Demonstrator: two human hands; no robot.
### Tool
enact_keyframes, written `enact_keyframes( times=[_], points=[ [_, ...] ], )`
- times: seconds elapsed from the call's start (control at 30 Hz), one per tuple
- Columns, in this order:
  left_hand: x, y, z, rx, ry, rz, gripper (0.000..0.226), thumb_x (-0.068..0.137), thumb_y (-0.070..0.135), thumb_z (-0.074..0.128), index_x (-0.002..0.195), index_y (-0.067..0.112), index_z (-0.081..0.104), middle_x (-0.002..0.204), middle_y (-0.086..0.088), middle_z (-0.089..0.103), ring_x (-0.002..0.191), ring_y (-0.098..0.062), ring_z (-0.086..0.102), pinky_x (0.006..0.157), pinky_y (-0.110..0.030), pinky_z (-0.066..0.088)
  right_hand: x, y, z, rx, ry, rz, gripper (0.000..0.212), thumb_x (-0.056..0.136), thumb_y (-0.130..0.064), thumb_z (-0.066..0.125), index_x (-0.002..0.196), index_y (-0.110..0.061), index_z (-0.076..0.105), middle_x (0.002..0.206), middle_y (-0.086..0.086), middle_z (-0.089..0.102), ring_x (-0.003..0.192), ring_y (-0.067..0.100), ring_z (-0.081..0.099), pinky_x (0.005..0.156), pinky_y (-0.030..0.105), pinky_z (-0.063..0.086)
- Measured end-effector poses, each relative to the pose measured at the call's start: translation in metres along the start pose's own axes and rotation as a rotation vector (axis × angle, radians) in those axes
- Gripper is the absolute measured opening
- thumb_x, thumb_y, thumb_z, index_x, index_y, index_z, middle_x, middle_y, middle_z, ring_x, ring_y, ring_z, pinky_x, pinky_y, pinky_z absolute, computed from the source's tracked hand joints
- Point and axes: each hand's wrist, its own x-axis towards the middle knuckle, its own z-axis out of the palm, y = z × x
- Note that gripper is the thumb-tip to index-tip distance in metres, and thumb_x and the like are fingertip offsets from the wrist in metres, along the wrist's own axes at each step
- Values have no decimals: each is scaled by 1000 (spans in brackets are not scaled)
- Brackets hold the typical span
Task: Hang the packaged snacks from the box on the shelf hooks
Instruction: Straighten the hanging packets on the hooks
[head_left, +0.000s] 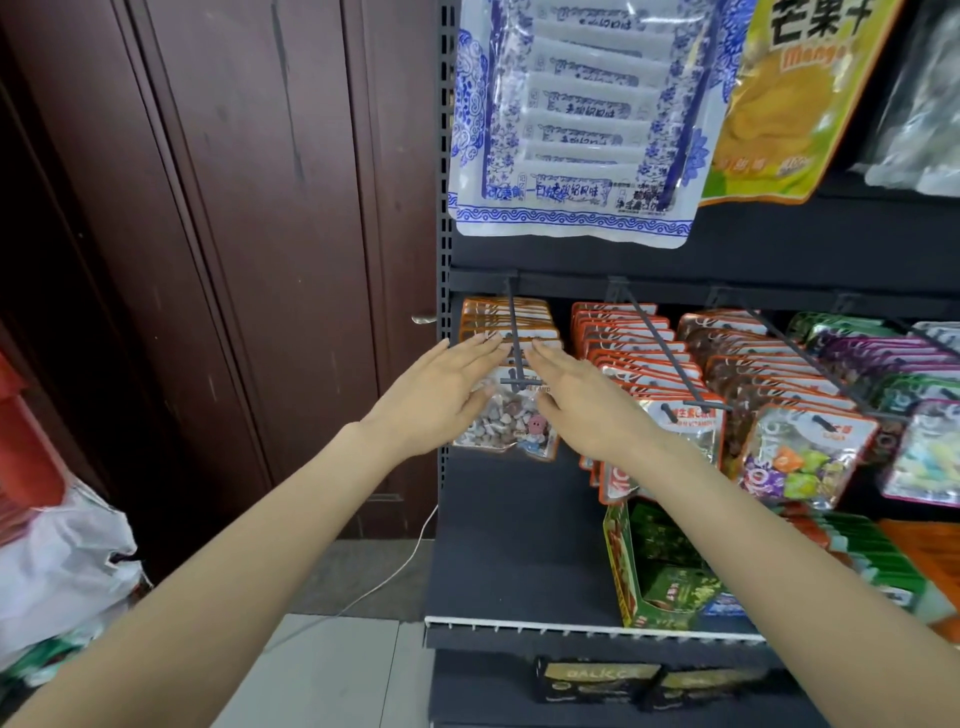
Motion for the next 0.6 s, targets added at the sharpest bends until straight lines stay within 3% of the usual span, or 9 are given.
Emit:
enact_keyframes(
  times=[0.13, 0.23, 0.47, 0.6],
  points=[
    [0, 1, -1, 44, 20, -32, 51, 101, 31, 31, 150, 22, 19, 157, 6, 12, 146, -8, 5, 116, -29, -2, 0, -4, -3, -28, -2, 15, 57, 101, -30, 35, 150, -13, 11, 159, 2, 7, 146, 15, 6, 119, 37, 12],
    [9, 3, -5, -84, 23, -128, 51, 101, 33, 29, 149, 20, 21, 157, 3, 16, 145, -10, 10, 117, -32, 7, 7, -3, -6, -37, -34, 47, 67, 99, -36, 39, 151, -10, 5, 159, 6, 1, 146, 17, 0, 119, 40, 12],
    [11, 11, -14, -51, -60, -141, 48, 101, 35, 32, 144, 14, 37, 154, -1, 28, 143, -13, 20, 114, -29, 14, 10, -7, -8, -69, -57, 94, 66, 98, -40, 38, 150, -10, 12, 158, 5, 9, 145, 19, 13, 118, 41, 10],
    [8, 12, -19, -33, -83, -148, 49, 101, 38, 30, 145, 17, 34, 155, 1, 26, 143, -12, 20, 115, -34, 15, 10, -9, -10, -81, -60, 104, 65, 98, -39, 38, 150, -10, 13, 158, 5, 9, 145, 20, 14, 118, 45, 12]
  ],
)
